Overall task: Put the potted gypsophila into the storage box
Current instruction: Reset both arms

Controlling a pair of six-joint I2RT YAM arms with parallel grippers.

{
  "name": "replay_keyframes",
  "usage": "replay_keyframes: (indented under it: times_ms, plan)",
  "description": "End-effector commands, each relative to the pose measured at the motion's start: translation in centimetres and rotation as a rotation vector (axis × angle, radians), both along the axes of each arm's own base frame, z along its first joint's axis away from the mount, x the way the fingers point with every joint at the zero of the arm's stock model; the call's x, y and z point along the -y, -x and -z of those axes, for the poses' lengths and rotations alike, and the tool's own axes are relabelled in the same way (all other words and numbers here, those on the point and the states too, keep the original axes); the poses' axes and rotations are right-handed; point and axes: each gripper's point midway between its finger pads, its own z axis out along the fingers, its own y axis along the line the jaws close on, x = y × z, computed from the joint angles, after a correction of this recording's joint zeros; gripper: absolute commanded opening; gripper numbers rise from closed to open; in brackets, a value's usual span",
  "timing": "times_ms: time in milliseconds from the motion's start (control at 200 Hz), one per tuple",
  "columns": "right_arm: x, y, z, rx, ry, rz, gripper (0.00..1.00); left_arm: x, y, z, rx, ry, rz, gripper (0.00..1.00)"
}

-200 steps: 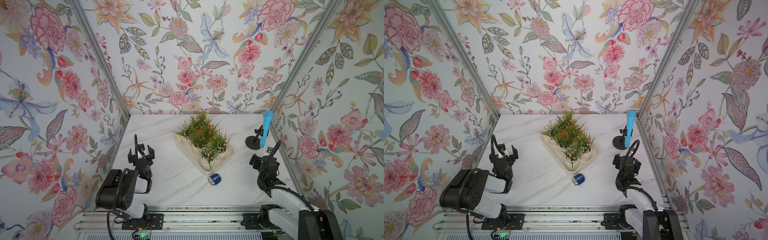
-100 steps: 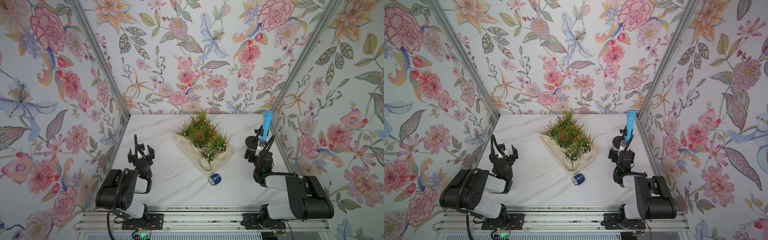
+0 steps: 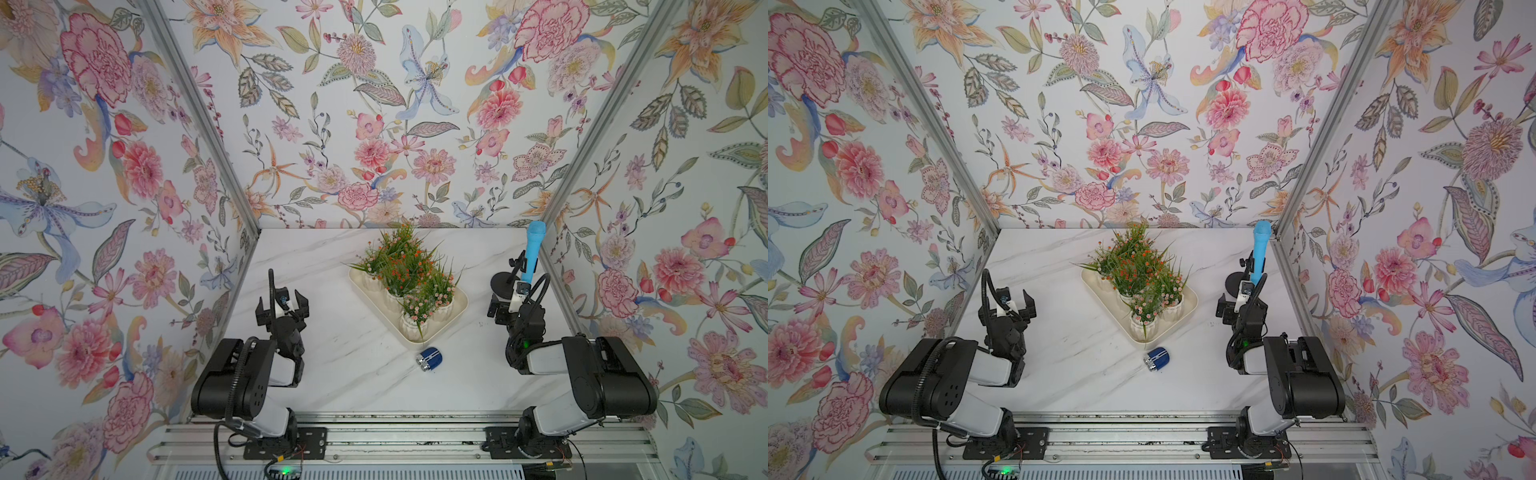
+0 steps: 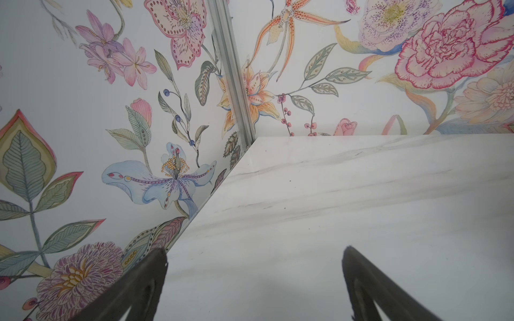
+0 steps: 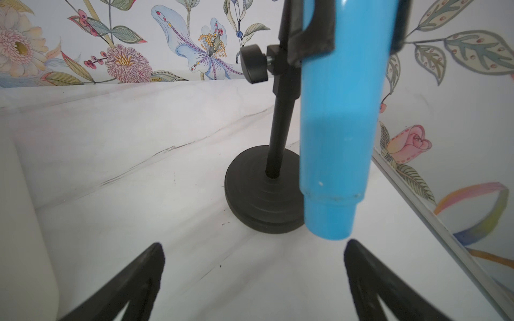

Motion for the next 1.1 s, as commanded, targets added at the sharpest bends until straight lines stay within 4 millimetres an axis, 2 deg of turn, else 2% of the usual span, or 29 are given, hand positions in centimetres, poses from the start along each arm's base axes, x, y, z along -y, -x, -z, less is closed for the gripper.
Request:
replay_keyframes:
  times_ms: [0,1091]
  plan:
    - [-0.05,-0.25,-1.12,0.051,0.012,-0.012,1.00,0.06,-0.01,-1.15,0.059,0.008,0.011,1.00]
    - [-0.13,-0.16,-1.16,0.054,0.016,-0.012,1.00,0.43,-0.17,-1.17,0.056,0.002,0.034,1.00]
